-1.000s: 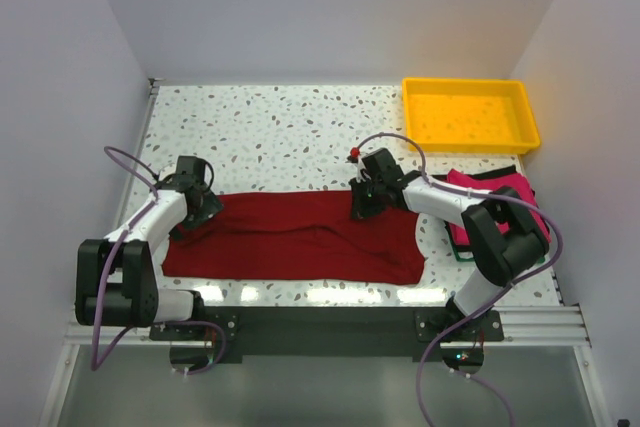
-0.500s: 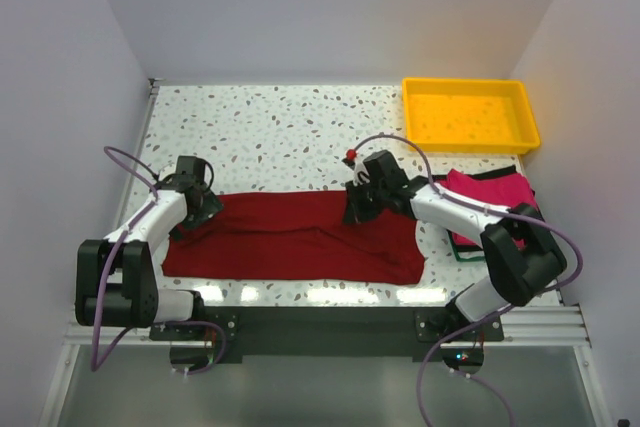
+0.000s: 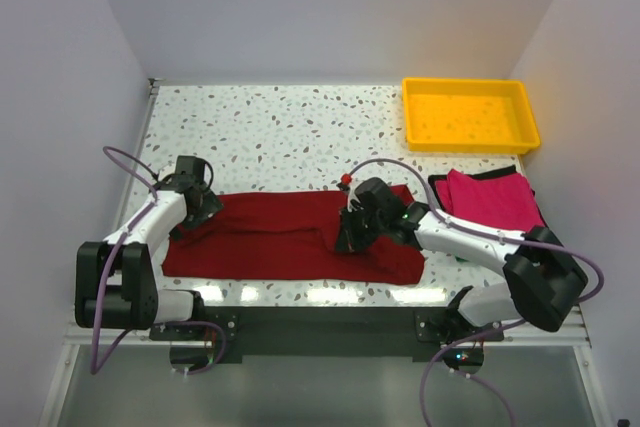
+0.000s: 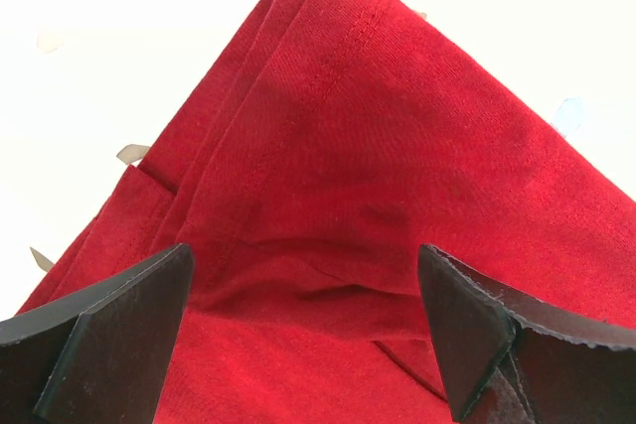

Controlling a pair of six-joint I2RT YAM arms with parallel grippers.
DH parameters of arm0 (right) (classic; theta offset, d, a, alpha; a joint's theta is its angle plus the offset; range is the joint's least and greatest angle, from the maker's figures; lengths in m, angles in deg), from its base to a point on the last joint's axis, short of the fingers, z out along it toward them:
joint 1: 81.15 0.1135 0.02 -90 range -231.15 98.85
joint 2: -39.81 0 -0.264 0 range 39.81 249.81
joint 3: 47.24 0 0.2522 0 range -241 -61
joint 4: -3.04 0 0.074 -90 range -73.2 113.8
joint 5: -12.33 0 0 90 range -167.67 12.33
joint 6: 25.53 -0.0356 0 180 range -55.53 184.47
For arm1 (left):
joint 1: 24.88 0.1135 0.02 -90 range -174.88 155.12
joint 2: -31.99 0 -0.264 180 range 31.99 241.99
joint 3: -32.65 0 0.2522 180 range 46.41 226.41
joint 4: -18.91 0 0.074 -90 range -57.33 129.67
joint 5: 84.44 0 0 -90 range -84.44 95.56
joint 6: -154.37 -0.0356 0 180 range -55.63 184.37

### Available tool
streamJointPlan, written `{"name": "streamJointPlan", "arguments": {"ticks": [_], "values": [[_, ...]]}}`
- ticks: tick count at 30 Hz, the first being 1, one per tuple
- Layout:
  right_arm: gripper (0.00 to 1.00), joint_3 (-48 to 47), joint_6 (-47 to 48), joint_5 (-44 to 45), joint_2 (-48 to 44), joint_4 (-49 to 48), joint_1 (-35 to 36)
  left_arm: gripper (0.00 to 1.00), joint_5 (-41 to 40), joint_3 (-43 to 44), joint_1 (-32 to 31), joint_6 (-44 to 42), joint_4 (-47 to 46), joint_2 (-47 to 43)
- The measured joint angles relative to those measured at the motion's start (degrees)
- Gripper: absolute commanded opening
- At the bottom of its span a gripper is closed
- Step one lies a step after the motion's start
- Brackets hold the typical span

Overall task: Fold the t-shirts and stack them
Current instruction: Fold the tshirt

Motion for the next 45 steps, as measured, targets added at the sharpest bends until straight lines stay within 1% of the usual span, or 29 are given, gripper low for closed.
{"name": "streamJointPlan", "arguments": {"ticks": [6,9,11,12,13,14,15,16,20,24,29,33,36,40,42,45], "values": [[0.02,0.33,-4.31,-0.04,4.04,-3.69,2.25,1.0,0.0,0.0,0.0,0.0,0.02,-0.68],[0.11,0.85,-6.95,-0.04,5.42,-5.53,4.37,1.0,0.0,0.0,0.0,0.0,0.02,-1.01],[0.3,1.11,-8.66,-0.07,5.64,-6.51,5.62,1.0,0.02,0.0,0.0,0.0,0.02,-1.03],[0.36,1.14,-9.42,-0.13,5.75,-6.95,6.08,1.0,0.02,0.0,0.0,0.0,0.02,-1.03],[0.46,1.14,-9.92,-0.11,5.84,-7.34,6.51,1.0,0.04,0.0,0.0,0.0,0.02,-1.03],[0.61,1.14,-10.49,-0.13,5.86,-7.48,6.8,1.0,0.04,0.0,0.0,0.0,0.02,-1.03],[0.68,1.14,-10.88,-0.11,5.86,-7.54,6.95,1.0,0.07,0.0,0.0,0.0,0.04,-1.05],[0.98,1.11,-11.13,-0.13,5.86,-7.56,7.04,1.0,0.09,0.0,0.0,0.0,0.02,-1.09],[0.99,0.72,-10.78,-0.17,4.85,-6.27,7.04,1.0,0.17,0.0,0.0,0.0,0.17,-1.46],[0.99,-0.35,-8.24,0.57,-0.02,-3.48,7.04,1.0,0.37,0.81,0.0,0.04,1.92,-2.95],[0.99,-3.54,-5.18,7.78,-6.45,3.08,6.99,1.0,0.39,4.79,0.0,0.04,4.37,-6.82],[0.99,-3.74,-5.42,14.6,-11.02,8.35,5.46,1.0,1.31,7.28,0.0,0.0,4.39,-10.14],[0.99,-2.54,-6.45,16.76,-13.42,10.69,1.18,1.0,3.63,7.41,-0.04,-0.09,3.08,-10.4],[0.99,1.11,-7.17,16.5,-13.18,11.34,-7.93,1.0,6.86,7.39,-1.4,-0.31,-0.31,-6.69],[0.99,2.08,-6.78,16.55,-10.1,11.1,-11.65,1.0,9.2,7.3,-2.03,-0.83,-2.71,-3.15],[0.99,1.84,-5.46,16.31,-2.12,9.07,-15.8,1.0,11.87,7.02,-2.34,-1.73,-5.53,2.34]]}}
